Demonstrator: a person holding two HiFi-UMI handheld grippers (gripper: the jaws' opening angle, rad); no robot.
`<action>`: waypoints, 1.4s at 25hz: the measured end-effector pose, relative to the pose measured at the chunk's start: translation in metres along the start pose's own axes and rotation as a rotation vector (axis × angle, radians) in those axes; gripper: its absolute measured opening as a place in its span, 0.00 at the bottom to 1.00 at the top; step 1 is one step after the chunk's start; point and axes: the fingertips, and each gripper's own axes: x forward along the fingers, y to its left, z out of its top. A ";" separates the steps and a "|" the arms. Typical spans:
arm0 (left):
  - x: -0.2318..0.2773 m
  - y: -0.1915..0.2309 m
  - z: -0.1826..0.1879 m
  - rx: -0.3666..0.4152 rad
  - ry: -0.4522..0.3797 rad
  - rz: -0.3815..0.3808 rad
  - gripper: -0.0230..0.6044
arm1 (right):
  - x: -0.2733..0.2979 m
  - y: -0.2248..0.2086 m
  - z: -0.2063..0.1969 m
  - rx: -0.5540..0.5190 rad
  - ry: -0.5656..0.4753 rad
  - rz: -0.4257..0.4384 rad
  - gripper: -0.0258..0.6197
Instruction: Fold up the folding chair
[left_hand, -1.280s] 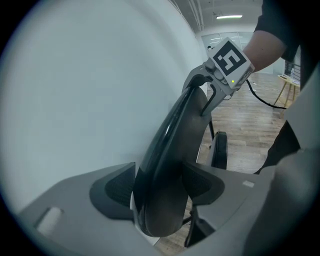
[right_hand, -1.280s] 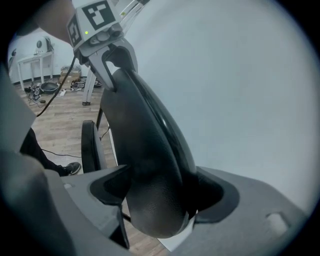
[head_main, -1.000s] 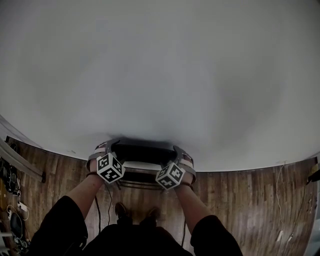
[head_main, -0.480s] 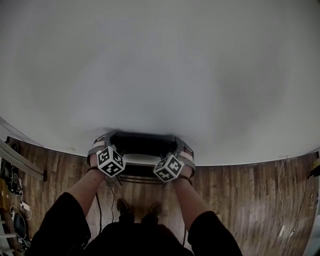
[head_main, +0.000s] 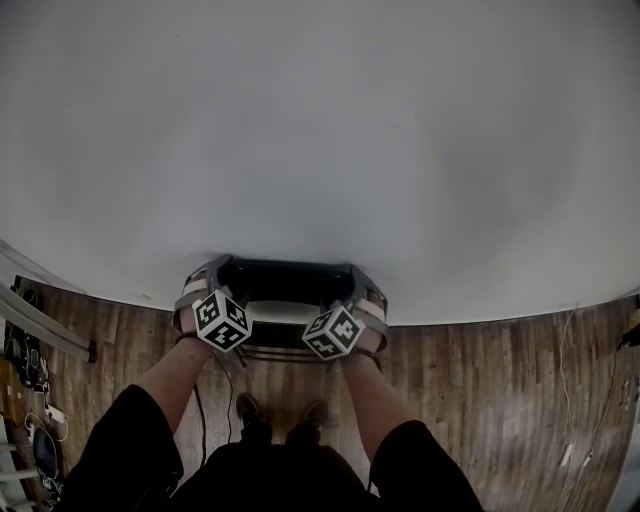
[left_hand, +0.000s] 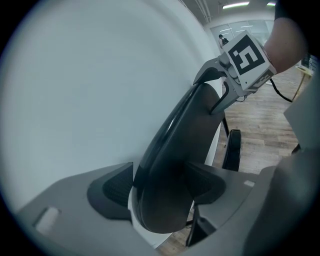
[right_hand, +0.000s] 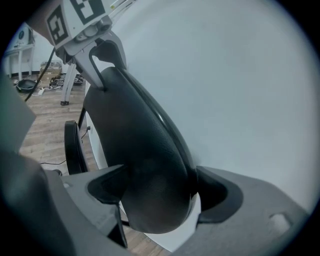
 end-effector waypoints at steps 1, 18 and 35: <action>-0.001 0.001 0.000 0.001 -0.001 0.005 0.54 | -0.001 -0.001 0.001 0.002 0.001 -0.003 0.68; -0.002 0.004 0.002 0.005 0.017 0.040 0.54 | -0.002 -0.005 0.003 -0.001 0.019 -0.060 0.68; -0.005 0.005 0.002 0.048 0.031 0.081 0.49 | 0.000 -0.007 0.002 -0.020 0.037 -0.104 0.68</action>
